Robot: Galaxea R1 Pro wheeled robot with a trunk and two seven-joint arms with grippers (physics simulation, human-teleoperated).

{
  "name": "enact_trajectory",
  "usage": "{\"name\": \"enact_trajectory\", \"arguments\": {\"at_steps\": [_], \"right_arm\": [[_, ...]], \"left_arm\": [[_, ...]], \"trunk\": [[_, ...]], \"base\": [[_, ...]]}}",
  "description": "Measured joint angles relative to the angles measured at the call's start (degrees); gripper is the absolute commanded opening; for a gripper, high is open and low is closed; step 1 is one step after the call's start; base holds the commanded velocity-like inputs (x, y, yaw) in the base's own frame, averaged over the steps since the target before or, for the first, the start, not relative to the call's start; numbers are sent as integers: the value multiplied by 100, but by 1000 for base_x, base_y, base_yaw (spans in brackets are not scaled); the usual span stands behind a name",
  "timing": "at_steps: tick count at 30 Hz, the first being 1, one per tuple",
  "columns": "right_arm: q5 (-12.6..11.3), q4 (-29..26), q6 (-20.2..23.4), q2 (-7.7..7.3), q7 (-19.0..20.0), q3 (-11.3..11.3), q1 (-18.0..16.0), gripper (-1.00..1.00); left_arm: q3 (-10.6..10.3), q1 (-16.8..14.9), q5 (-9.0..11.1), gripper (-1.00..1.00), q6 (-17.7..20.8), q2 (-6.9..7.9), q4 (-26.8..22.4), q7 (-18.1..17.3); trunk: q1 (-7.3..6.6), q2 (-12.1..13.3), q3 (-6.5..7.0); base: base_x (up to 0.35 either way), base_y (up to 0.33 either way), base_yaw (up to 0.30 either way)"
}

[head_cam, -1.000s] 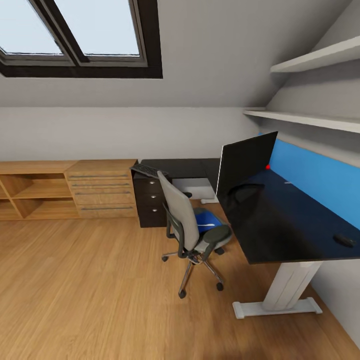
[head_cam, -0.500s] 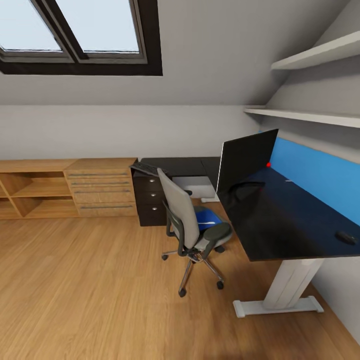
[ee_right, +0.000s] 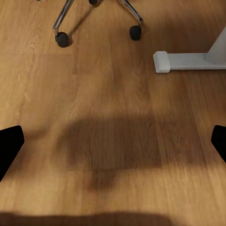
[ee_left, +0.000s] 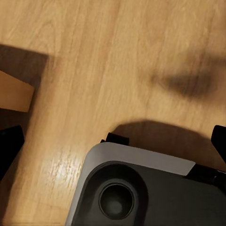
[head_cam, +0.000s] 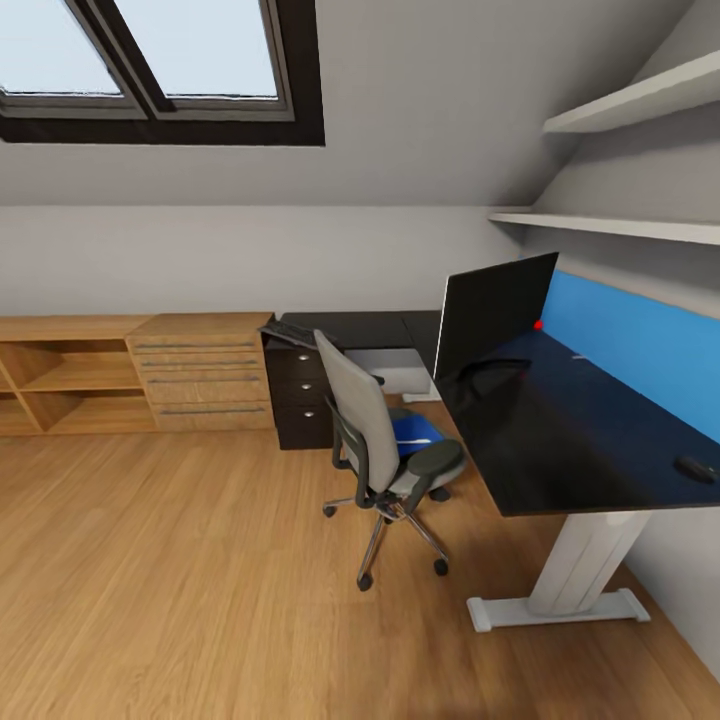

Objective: In the bedroom, organize the workspace by keeping the computer under the desk, ensuring the monitor is on the desk, placing the keyboard on the desk next to the monitor, placing the mouse on the desk next to the keyboard, moving the folder from the swivel chair onto the desk next to the mouse, stacking the notebook on top of the folder with the pen on top of the notebook, and positioning the swivel chair next to the desk.

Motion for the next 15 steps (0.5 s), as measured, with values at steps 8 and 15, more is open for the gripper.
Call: {"name": "enact_trajectory", "arguments": {"at_steps": [8,15], "right_arm": [[0,6,-31,-1,0,0,1,100],[0,7,-32,0,0,0,0,100]], "left_arm": [[4,2,-15,100,80,11,-235,-1],[7,2,-24,100,83,13,-259,-13]], "trunk": [[176,-321,-144],[330,-602,-269]], "base": [[0,0,0],[0,0,-41]]}}
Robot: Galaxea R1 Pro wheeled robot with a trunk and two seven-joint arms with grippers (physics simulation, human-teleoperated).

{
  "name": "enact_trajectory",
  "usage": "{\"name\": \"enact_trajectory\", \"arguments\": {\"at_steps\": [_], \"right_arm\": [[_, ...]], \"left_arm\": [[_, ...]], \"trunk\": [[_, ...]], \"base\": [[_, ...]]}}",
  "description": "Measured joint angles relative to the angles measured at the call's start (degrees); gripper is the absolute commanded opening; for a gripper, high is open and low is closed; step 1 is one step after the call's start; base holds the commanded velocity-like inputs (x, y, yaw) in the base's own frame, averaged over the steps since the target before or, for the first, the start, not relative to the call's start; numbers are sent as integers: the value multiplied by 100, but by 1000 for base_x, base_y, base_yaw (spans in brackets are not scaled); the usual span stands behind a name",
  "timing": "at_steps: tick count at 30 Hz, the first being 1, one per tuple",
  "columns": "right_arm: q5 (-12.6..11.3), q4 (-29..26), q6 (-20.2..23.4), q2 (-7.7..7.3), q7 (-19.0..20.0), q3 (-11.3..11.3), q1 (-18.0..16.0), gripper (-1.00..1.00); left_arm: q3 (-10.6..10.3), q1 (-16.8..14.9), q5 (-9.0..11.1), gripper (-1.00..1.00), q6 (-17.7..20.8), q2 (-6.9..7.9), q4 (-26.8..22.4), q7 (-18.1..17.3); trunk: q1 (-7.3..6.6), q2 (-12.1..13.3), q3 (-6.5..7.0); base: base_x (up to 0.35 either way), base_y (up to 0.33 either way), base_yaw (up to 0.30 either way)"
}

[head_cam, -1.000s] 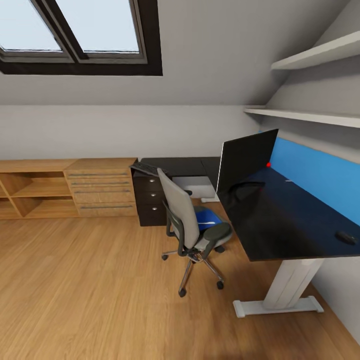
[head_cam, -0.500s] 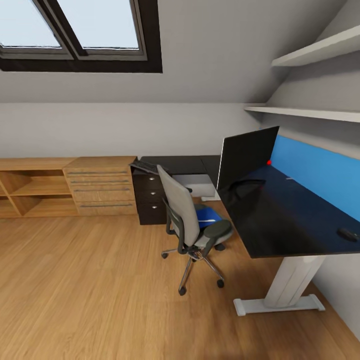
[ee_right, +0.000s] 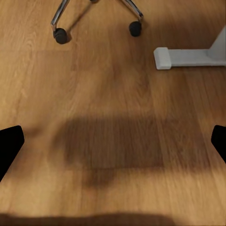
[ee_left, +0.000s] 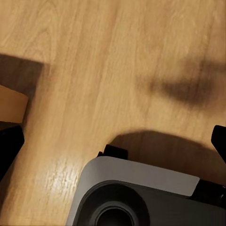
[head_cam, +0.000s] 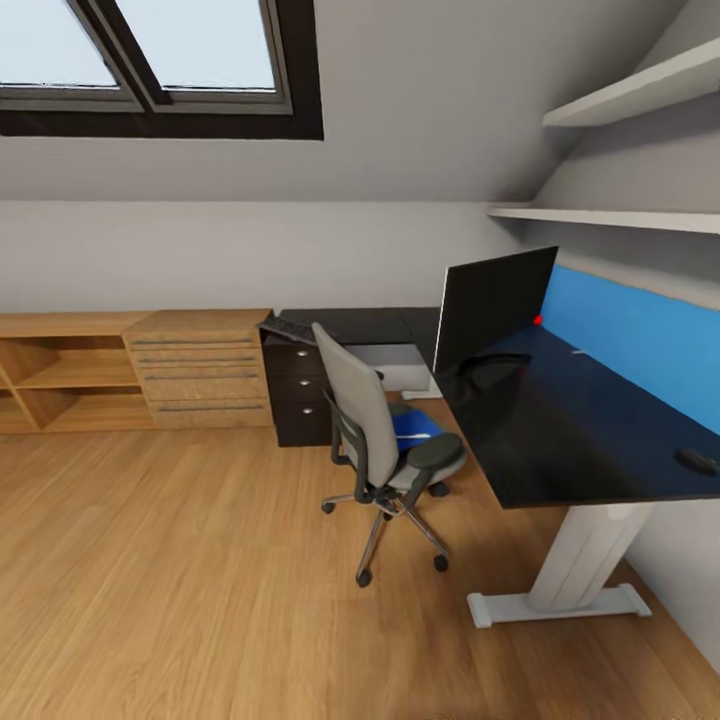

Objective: In the bedroom, organize the workspace by keeping the computer under the desk, ensuring the monitor is on the desk, placing the keyboard on the desk next to the monitor, placing the mouse on the desk next to the keyboard, moving the folder from the swivel chair onto the desk next to the mouse, stacking the notebook on top of the folder with the pen on top of the notebook, and positioning the swivel chair next to the desk.

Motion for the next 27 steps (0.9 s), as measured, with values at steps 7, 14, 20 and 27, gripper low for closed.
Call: {"name": "enact_trajectory", "arguments": {"at_steps": [7,14,20,27], "right_arm": [[0,0,1,6,0,0,1,100],[5,8,-5,23,8,8,-1,100],[7,3,11,18,14,14,-2,100],[15,-4,-7,20,35,23,-2,100]], "left_arm": [[5,0,-10,100,1,13,-4,5],[2,-2,-23,100,5,8,-10,-2],[19,-5,-59,100,450,-14,-360,-1],[14,-2,-59,100,1094,-26,-882,-2]], "trunk": [[154,-281,-126],[308,-562,-251],[439,-802,-359],[593,-1083,-485]], "base": [[0,0,-202],[0,0,-64],[0,0,-7],[0,0,0]]}}
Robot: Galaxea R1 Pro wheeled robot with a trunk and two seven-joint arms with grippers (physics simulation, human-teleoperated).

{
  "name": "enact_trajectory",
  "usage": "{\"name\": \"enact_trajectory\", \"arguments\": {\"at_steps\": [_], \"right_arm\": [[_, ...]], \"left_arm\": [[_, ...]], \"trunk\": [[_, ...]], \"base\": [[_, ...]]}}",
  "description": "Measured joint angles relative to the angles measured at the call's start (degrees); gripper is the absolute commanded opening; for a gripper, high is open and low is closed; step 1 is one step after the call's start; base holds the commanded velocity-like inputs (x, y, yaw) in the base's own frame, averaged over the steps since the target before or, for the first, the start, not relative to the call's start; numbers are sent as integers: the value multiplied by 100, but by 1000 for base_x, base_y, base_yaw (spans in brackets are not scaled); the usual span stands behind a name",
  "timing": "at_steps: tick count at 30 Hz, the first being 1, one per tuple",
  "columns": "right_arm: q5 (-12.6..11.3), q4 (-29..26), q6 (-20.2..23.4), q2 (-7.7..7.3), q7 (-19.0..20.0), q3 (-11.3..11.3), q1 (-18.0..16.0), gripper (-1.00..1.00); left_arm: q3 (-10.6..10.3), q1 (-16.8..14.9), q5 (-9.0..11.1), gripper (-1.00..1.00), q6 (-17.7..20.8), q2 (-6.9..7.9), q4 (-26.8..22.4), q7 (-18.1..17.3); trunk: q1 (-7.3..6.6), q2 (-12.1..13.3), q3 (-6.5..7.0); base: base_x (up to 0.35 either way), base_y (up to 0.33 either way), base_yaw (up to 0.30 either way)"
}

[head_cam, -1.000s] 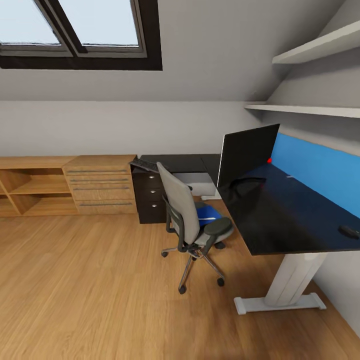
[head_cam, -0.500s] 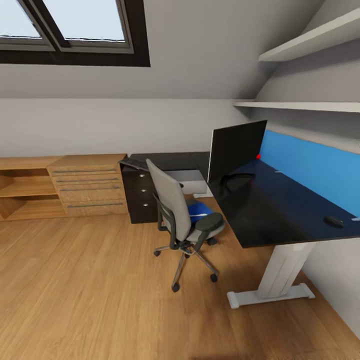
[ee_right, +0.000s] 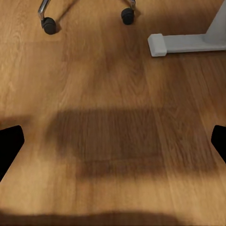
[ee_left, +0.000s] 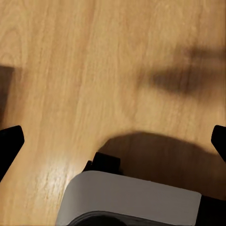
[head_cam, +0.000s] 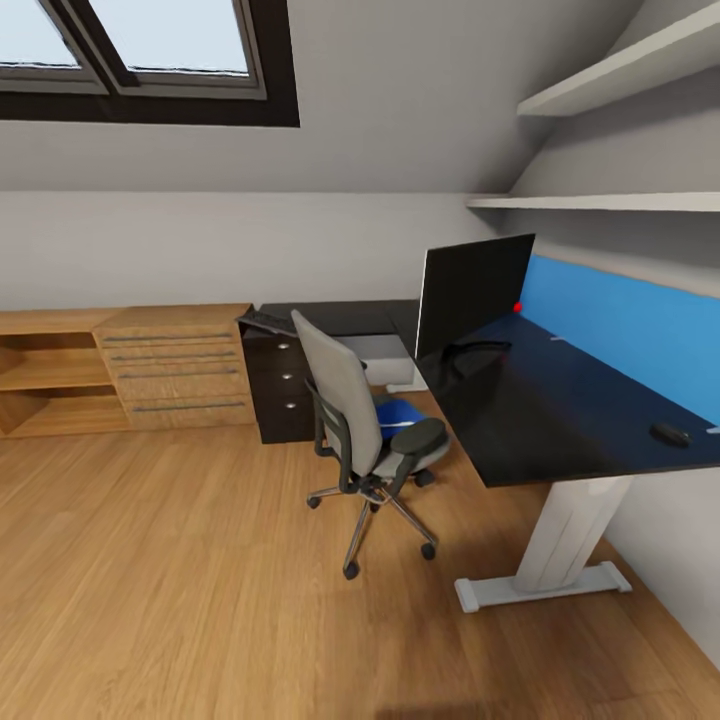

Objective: In the bedroom, organize the workspace by keeping the computer under the desk, ensuring the monitor is on the desk, placing the keyboard on the desk next to the monitor, placing the mouse on the desk next to the keyboard, moving the folder from the swivel chair onto the desk next to the mouse, stacking the notebook on top of the folder with the pen on top of the notebook, and positioning the swivel chair next to the desk.

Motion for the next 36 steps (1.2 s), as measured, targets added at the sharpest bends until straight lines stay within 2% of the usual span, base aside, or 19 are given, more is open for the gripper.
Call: {"name": "enact_trajectory", "arguments": {"at_steps": [5,6,7,8,11,12,13,14,15,18,21,24,25,31,36], "right_arm": [[-2,-92,-10,3,1,1,1,100],[1,-333,10,45,-4,6,-1,100],[-32,-895,216,135,-50,4,-108,100],[-40,-1367,435,154,-92,4,-292,100],[-52,-1592,761,166,-164,1,-498,100],[-53,-1684,1032,174,-221,1,-678,100],[-56,-1718,1194,179,-255,-1,-796,100],[-56,-1765,1535,187,-317,-2,-1026,100],[-58,-1782,1726,191,-352,-4,-1176,100],[-75,-1827,2917,204,-531,-9,-2111,100],[-154,-1825,3635,207,-592,-13,-2607,100],[-336,-1819,4290,208,-619,-14,-2995,100],[-578,-1814,4597,206,-629,-14,-3206,100],[-653,-1785,4671,207,-632,12,-3283,100],[-679,-1803,4630,236,-633,-3,-3286,100]], "left_arm": [[6,-2,-5,100,39,-1,-255,7],[6,-4,-5,100,60,-3,-649,6],[-5,0,6,100,686,-34,-1317,36],[-7,-11,-5,100,1372,-75,-2260,130],[-10,-6,-11,100,2117,-128,-2787,295],[-12,-7,-11,100,2556,-171,-3138,418],[-13,-10,-9,100,2760,-200,-3325,484],[-18,-34,-11,100,3073,-272,-3667,610],[-20,-63,-11,100,3203,-318,-3849,673],[-36,-464,-48,100,3681,-647,-4736,1055],[-59,-722,-80,100,4094,-775,-5106,1287],[-271,-866,-86,100,4614,-851,-5363,1404],[-485,-920,-78,100,4847,-876,-5755,1450],[-537,-935,-85,100,4900,-819,-6047,1459],[-549,-861,-78,100,4889,-827,-6407,1453]], "trunk": [[110,-201,-90],[132,-241,-106],[154,-280,-126],[176,-321,-141],[242,-441,-196],[264,-481,-213],[286,-521,-232],[308,-561,-249],[330,-601,-268],[395,-721,-320],[461,-842,-376],[527,-962,-430],[549,-1002,-446],[681,-1243,-556],[791,-1444,-646]], "base": [[0,0,0],[0,0,0],[0,0,0],[0,0,0],[0,0,0],[0,0,0],[0,0,0],[0,0,0],[0,0,0],[0,0,0],[0,0,0],[0,0,0],[0,0,0],[0,0,0],[0,0,0]]}}
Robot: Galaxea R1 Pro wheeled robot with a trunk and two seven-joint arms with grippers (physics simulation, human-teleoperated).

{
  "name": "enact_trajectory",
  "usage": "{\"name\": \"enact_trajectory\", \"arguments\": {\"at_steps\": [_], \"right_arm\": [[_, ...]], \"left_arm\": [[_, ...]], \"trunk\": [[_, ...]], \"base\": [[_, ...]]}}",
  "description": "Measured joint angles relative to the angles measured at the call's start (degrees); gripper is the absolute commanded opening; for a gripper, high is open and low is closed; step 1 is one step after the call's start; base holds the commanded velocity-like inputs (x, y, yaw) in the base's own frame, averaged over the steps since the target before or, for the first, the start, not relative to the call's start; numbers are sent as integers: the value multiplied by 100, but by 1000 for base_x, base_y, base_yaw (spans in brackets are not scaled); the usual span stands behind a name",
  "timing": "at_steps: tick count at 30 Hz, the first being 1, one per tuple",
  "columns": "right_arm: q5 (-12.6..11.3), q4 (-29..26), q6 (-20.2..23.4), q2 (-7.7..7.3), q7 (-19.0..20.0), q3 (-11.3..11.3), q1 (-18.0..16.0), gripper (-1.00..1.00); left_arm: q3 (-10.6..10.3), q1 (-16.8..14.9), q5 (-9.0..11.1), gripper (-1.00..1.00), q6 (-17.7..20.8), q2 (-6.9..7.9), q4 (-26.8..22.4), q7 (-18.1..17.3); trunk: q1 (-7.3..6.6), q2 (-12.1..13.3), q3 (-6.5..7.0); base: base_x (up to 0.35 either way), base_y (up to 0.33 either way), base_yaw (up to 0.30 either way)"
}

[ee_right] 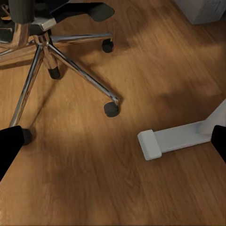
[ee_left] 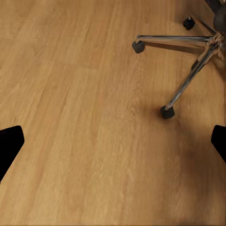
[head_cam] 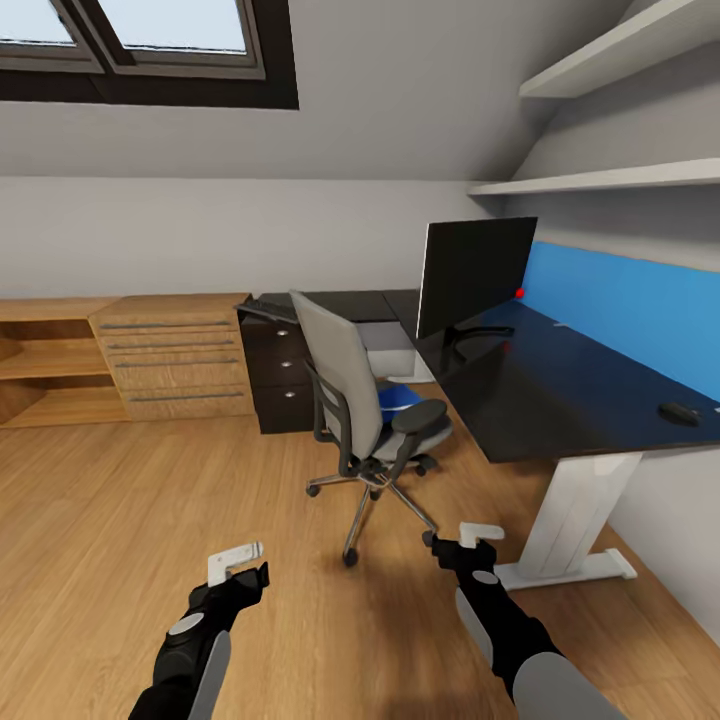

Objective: In the bedroom, organize the workspace by keeping the computer under the desk, ensuring the monitor is on the desk, placing the keyboard on the desk next to the monitor, placing the mouse on the desk next to the keyboard, moving the folder from the swivel chair onto the desk next to the mouse, stacking the notebook on top of the folder with the pen on top of the notebook, and positioning the swivel chair next to the desk.

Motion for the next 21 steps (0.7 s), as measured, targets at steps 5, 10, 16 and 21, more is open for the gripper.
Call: {"name": "enact_trajectory", "arguments": {"at_steps": [5,10,16,21], "right_arm": [[-5,-22,-21,14,26,5,9,100],[-4,-28,-39,16,48,10,14,100],[-2,-35,-76,142,42,16,17,100],[3,-39,-82,175,39,15,22,100]], "left_arm": [[-4,308,9,100,14,-6,-480,-8],[-4,399,52,100,29,-7,-556,-16],[-12,417,37,100,24,-8,-568,12],[-21,417,22,100,23,-8,-555,19]], "trunk": [[110,-201,-90],[220,-401,-180],[352,-642,-287],[461,-842,-377]], "base": [[0,0,0],[0,0,0],[0,0,0],[0,0,0]]}}
